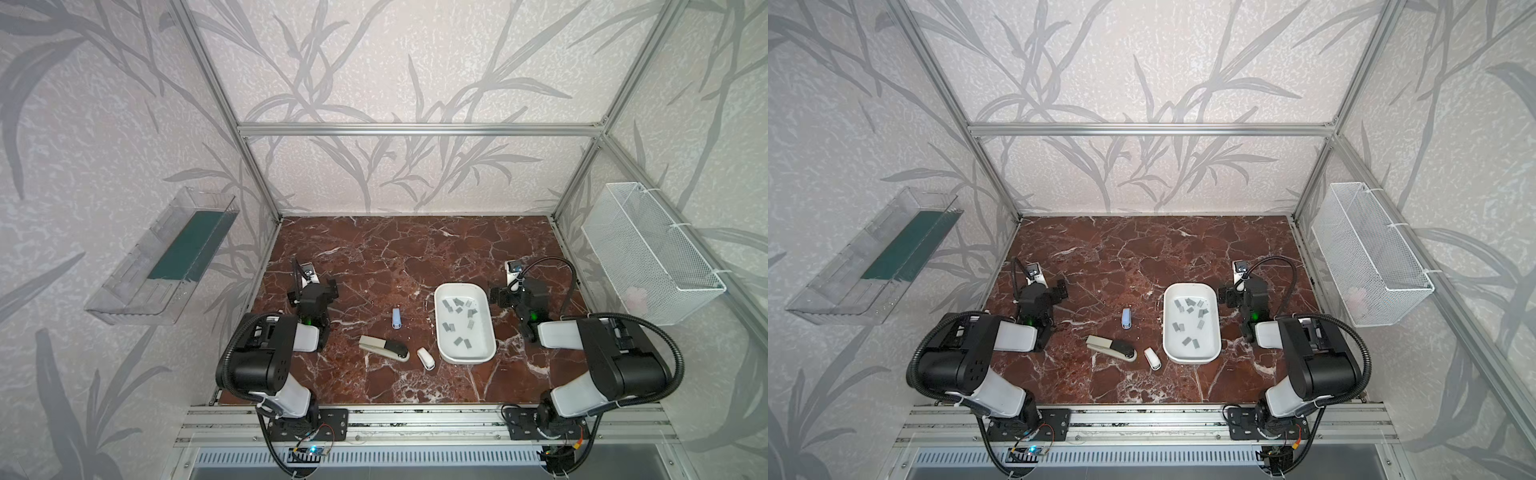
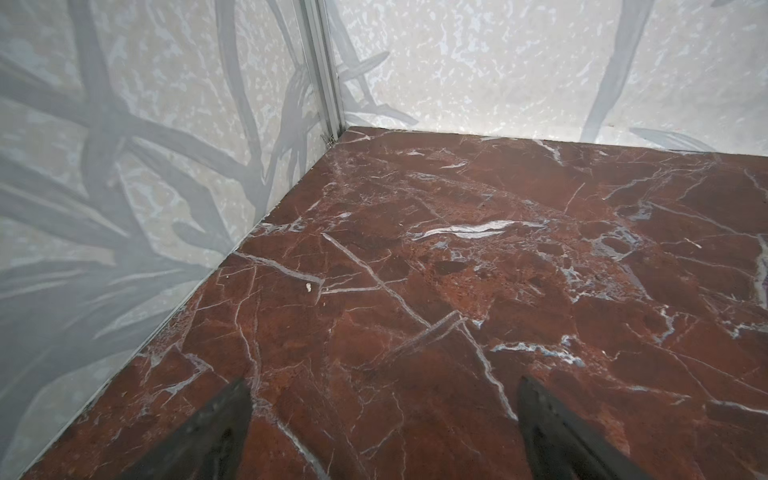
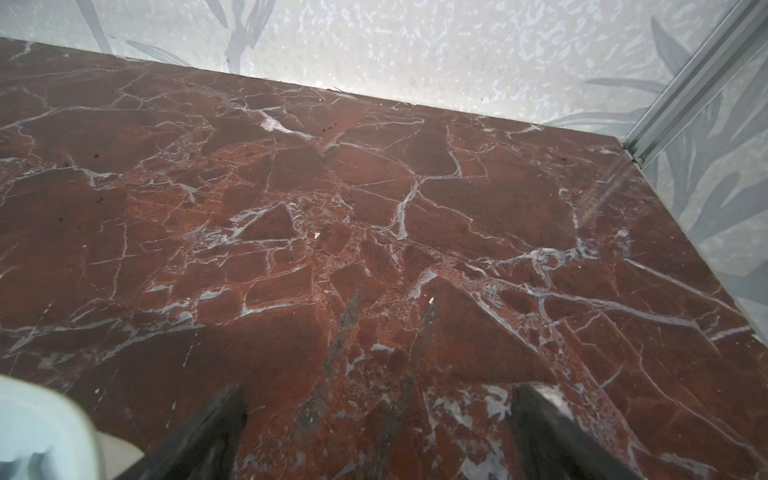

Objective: Load the staples into the stapler

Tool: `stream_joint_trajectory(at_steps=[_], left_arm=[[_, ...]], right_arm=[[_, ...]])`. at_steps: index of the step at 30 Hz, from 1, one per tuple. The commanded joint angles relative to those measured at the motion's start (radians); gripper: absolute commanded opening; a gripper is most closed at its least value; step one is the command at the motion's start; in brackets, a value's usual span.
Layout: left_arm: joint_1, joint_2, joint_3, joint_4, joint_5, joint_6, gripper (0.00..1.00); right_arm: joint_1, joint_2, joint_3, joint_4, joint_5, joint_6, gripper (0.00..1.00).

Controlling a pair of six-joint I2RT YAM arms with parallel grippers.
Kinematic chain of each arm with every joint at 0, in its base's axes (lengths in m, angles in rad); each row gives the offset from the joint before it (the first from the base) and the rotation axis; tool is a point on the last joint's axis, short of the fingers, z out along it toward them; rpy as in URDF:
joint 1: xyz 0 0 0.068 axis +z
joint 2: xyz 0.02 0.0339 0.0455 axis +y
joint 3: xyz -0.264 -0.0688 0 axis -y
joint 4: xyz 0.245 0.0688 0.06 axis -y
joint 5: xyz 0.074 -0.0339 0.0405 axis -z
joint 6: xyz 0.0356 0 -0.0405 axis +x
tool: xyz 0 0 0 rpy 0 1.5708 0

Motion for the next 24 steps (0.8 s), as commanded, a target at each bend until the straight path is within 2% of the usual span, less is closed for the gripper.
stream_joint_trajectory(at_steps=[1,24], left_arm=[[0.007,-0.008,0.016,0.003,-0.012,-0.005,0.99],[0.006,-0.006,0.016,0.003,-0.011,-0.005,1.00]], right_arm=[[0.006,-0.011,0.008,0.013,0.001,-0.013,0.99],[0.004,-0.010,0.016,0.002,0.014,-0.002,0.99]])
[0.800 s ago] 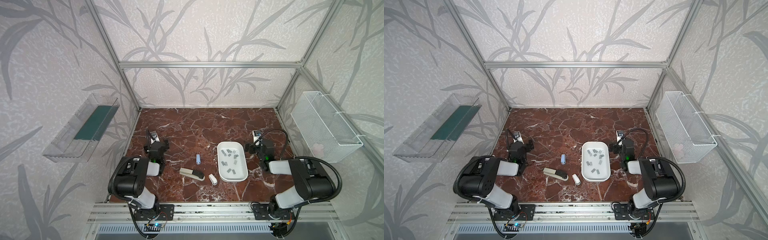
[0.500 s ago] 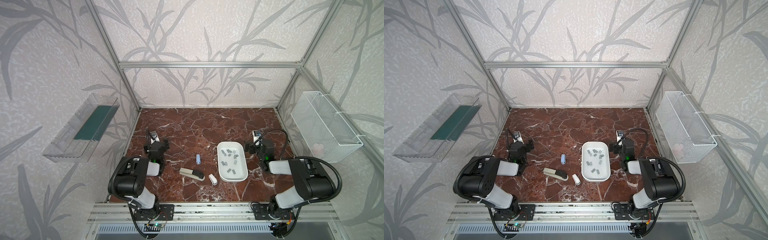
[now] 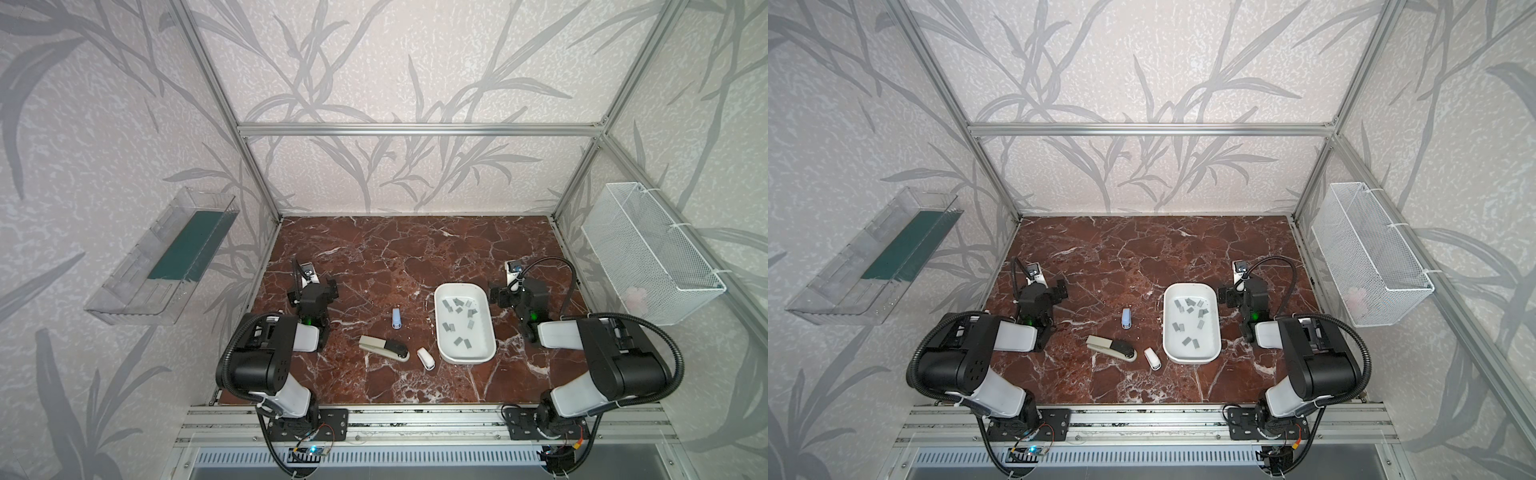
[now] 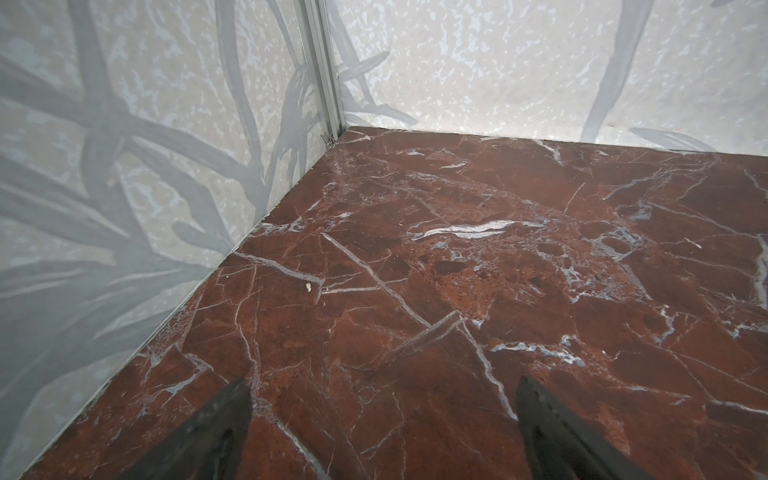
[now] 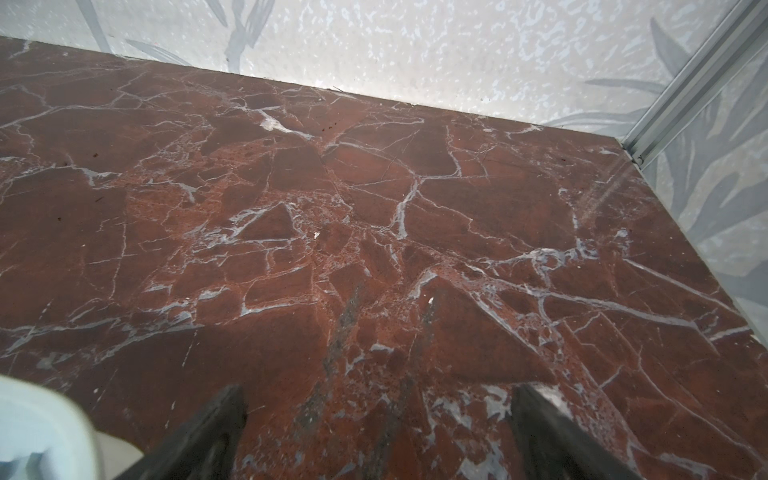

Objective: Load the staples into the stapler

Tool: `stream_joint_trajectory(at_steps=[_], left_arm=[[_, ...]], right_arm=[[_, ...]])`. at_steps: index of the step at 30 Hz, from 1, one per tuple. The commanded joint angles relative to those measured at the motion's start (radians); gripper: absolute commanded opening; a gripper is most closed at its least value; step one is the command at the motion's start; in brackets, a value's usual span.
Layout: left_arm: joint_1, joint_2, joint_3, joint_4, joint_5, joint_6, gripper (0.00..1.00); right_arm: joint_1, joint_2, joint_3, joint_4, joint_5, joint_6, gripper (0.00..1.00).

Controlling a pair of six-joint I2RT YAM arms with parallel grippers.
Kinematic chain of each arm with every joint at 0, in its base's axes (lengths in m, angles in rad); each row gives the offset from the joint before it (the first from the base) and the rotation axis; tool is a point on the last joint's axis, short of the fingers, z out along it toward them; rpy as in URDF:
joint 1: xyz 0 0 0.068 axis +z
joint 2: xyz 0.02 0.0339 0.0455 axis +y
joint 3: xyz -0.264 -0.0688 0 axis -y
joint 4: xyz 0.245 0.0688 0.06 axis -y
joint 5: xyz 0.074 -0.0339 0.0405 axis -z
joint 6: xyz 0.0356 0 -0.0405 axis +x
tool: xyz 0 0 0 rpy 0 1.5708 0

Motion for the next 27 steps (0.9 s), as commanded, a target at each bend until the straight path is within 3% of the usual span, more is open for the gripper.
stream_joint_trajectory(at_steps=[1,16,18,19,21,23,25,27], left_arm=[[0.007,-0.007,0.016,0.003,-0.011,-0.005,0.99],[0.007,-0.007,0.015,0.003,-0.011,-0.005,0.99],[0.006,-0.006,0.015,0.003,-0.011,-0.005,0.99],[0.006,-0.007,0.016,0.003,-0.011,-0.005,0.99],[0.006,-0.006,0.016,0.002,-0.010,-0.005,0.99],[0.007,-0.005,0.017,0.002,-0.011,-0.004,1.00],[0.006,-0.006,0.016,0.002,-0.010,-0.005,0.99],[0.006,-0.006,0.017,0.000,-0.009,-0.005,0.99]], right_arm=[[0.003,-0.009,0.016,0.002,0.012,-0.001,0.99],[-0.012,-0.010,0.017,0.001,-0.021,0.005,0.99],[-0.010,-0.042,-0.040,0.098,-0.052,-0.012,0.99],[-0.006,-0.076,-0.111,0.230,-0.035,-0.011,0.99],[0.005,-0.220,-0.198,0.263,0.039,0.002,0.99],[0.005,-0.443,-0.186,0.017,0.082,0.110,0.99],[0.005,-0.659,-0.064,-0.434,0.076,0.308,0.99],[0.002,-0.765,0.029,-0.643,-0.020,0.365,0.99]])
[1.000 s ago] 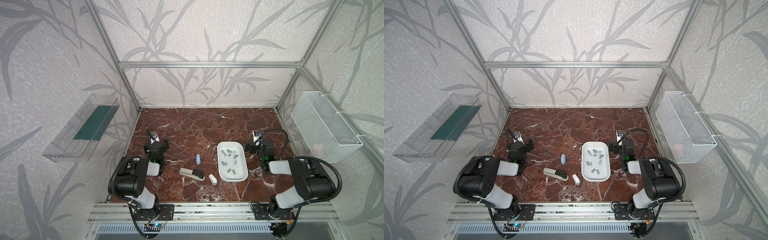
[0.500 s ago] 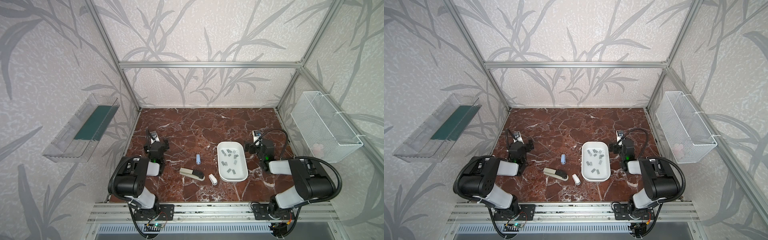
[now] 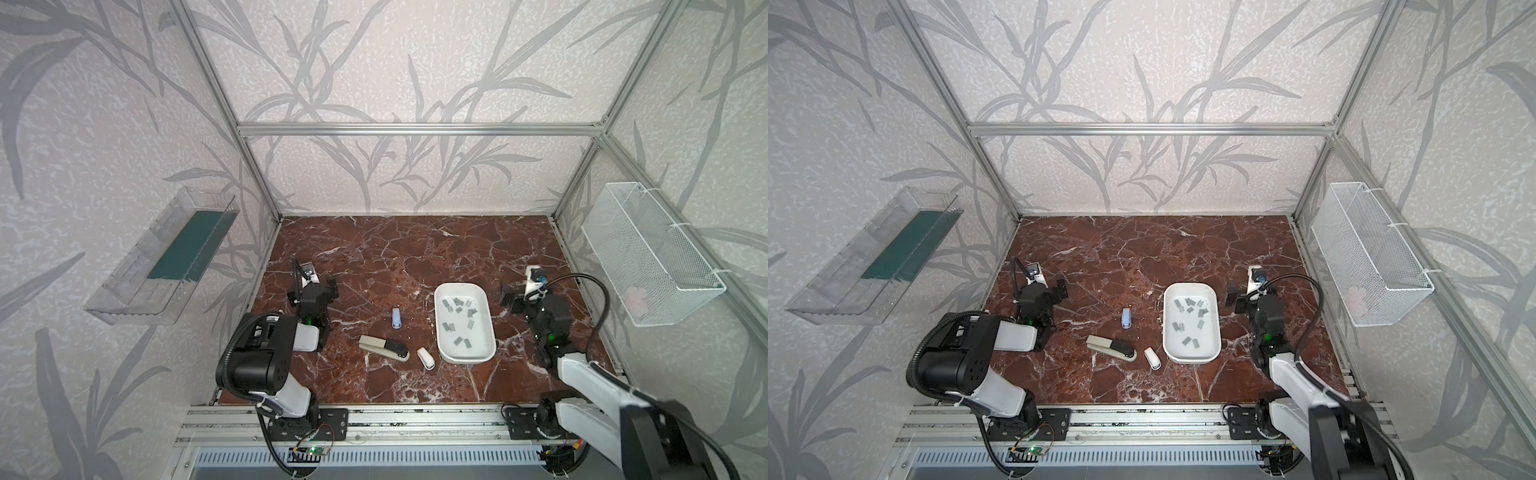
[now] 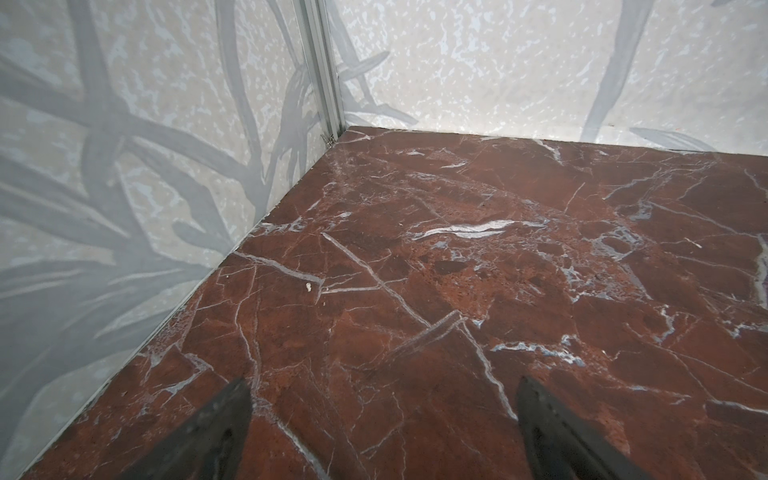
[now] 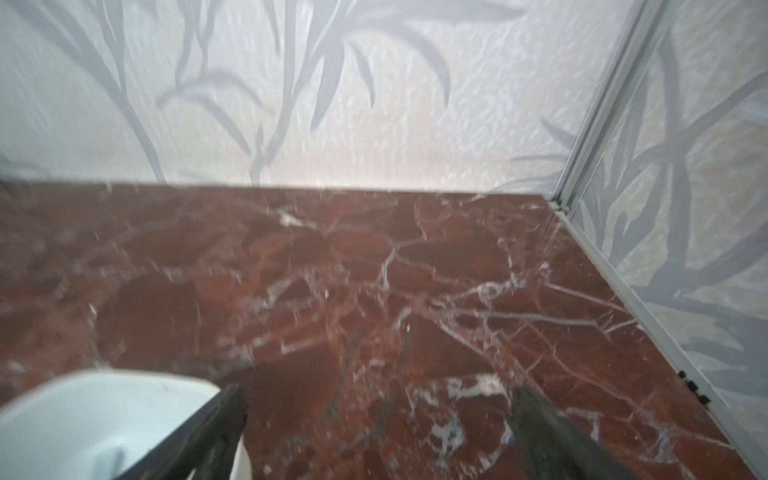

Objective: Load the staples into the stapler
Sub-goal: 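Move both grippers toward the long cream stapler beside the tray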

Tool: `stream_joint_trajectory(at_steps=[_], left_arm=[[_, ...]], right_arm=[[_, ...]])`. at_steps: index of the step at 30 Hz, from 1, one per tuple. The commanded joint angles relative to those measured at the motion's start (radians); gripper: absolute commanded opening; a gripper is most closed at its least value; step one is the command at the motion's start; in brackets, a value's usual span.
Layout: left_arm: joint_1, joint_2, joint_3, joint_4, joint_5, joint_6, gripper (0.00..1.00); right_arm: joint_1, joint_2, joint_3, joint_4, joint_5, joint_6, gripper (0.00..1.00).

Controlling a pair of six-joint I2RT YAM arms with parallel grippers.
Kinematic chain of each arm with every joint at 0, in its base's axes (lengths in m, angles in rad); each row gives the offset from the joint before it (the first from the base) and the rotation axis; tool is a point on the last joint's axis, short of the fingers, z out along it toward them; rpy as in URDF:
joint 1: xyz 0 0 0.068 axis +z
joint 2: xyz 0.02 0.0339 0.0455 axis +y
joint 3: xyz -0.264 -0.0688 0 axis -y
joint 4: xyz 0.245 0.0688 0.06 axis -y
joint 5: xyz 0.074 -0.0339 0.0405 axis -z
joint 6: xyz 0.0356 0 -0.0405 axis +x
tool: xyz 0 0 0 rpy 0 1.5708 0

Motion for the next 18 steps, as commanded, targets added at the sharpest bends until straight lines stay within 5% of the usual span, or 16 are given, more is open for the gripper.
stream_joint_trajectory(at_steps=[1,6,9,10,11,14,18], left_arm=[[0.007,-0.007,0.017,0.000,-0.009,-0.005,1.00],[-0.011,-0.052,0.010,-0.005,-0.003,0.028,1.00],[-0.075,-0.258,0.111,-0.329,-0.058,0.054,1.00],[-0.084,-0.334,0.171,-0.494,-0.051,-0.056,0.99],[-0.084,-0.392,0.225,-0.646,0.024,-0.160,0.99],[-0.086,-0.519,0.319,-0.837,0.340,-0.167,1.00],[-0.081,-0.629,0.329,-0.863,0.375,-0.276,1.00]], right_arm=[[-0.003,-0.155,0.128,-0.344,-0.122,0.185,0.99],[-0.010,-0.191,0.247,-0.452,-0.361,0.400,0.99],[-0.010,-0.215,0.255,-0.406,-0.399,0.491,0.99],[-0.008,-0.218,0.272,-0.428,-0.394,0.511,0.99],[-0.009,-0.221,0.289,-0.476,-0.358,0.553,0.99],[-0.010,-0.246,0.307,-0.618,-0.178,0.762,0.99],[-0.016,-0.263,0.271,-0.510,-0.288,0.627,0.99]])
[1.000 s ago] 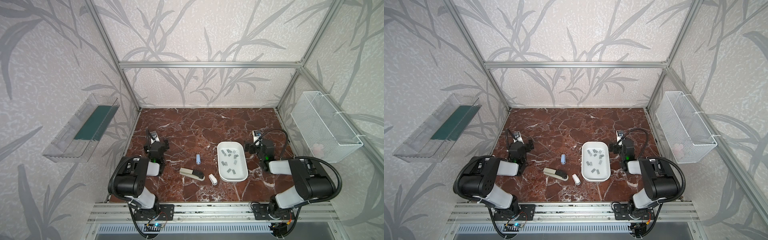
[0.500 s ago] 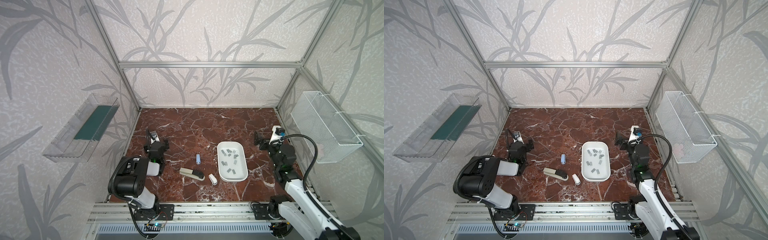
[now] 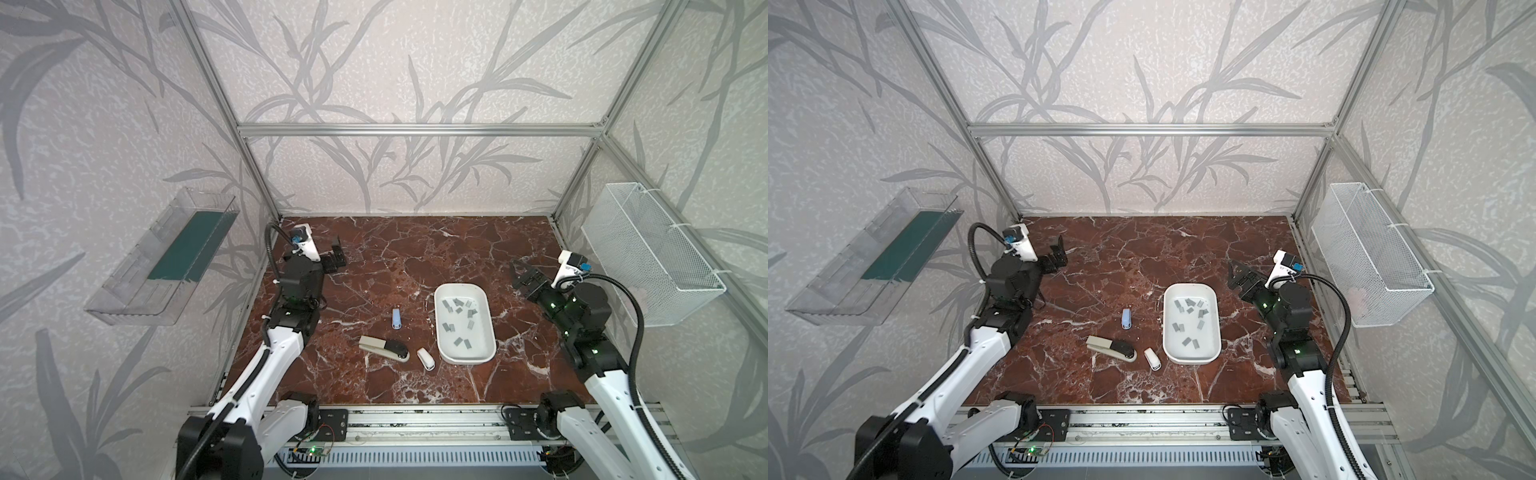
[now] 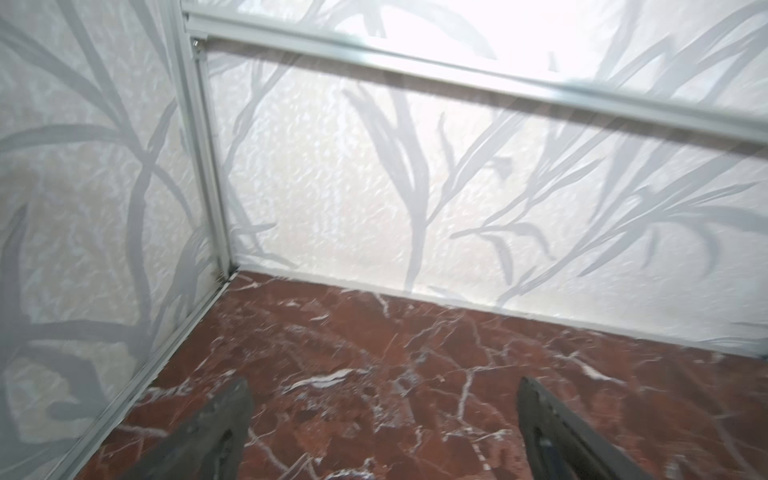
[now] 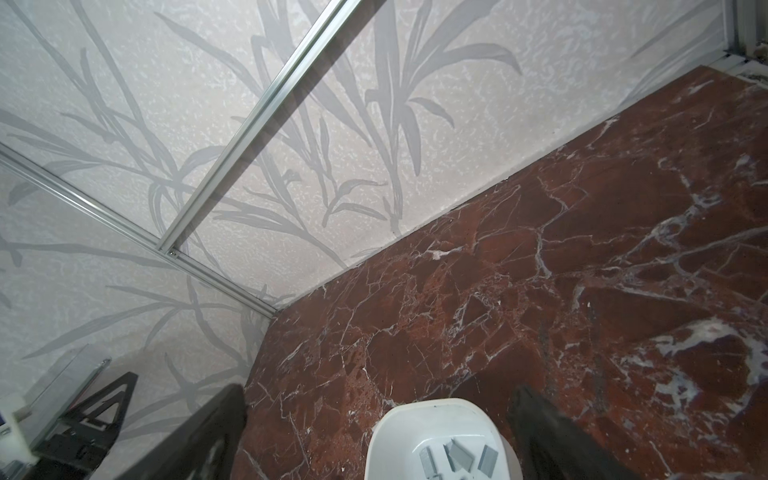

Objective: Load the staples into the stapler
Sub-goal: 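Move both grippers toward the long cream stapler beside the tray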

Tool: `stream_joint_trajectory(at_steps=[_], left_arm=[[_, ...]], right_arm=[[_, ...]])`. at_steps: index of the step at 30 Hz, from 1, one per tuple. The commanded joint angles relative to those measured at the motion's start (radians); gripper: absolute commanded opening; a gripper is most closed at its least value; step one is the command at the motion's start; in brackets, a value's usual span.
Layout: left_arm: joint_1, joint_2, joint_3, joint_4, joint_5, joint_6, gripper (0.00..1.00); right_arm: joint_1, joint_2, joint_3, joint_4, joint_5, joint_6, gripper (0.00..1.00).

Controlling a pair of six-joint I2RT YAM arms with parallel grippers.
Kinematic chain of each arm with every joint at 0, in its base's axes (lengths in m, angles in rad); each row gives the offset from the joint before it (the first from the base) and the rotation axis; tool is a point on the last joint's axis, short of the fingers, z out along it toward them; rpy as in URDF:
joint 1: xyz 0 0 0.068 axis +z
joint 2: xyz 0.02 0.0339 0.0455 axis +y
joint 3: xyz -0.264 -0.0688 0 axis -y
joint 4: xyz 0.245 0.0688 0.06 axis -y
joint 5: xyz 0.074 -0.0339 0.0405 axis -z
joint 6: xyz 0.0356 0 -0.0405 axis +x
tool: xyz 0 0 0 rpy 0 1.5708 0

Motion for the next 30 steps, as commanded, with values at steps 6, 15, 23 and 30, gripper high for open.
stream_joint_trajectory(at_steps=[6,15,23,30], left_arm=[[0.029,-0.038,0.120,-0.297,0.363,-0.085,0.99],[-0.156,0.117,0.242,-0.359,0.791,0.385,0.94],[-0.311,0.308,0.679,-1.290,0.811,1.177,0.83],[-0.387,0.409,0.512,-1.335,0.697,1.311,0.81]], right_arm=[[0.010,0.083,-0.129,0.418,-0.515,-0.031,0.99],[0.504,-0.007,-0.049,-0.018,-0.065,-0.429,0.99],[0.508,-0.200,-0.190,-0.064,0.032,-0.392,0.99],[0.507,-0.341,-0.274,-0.165,0.235,-0.437,0.99]])
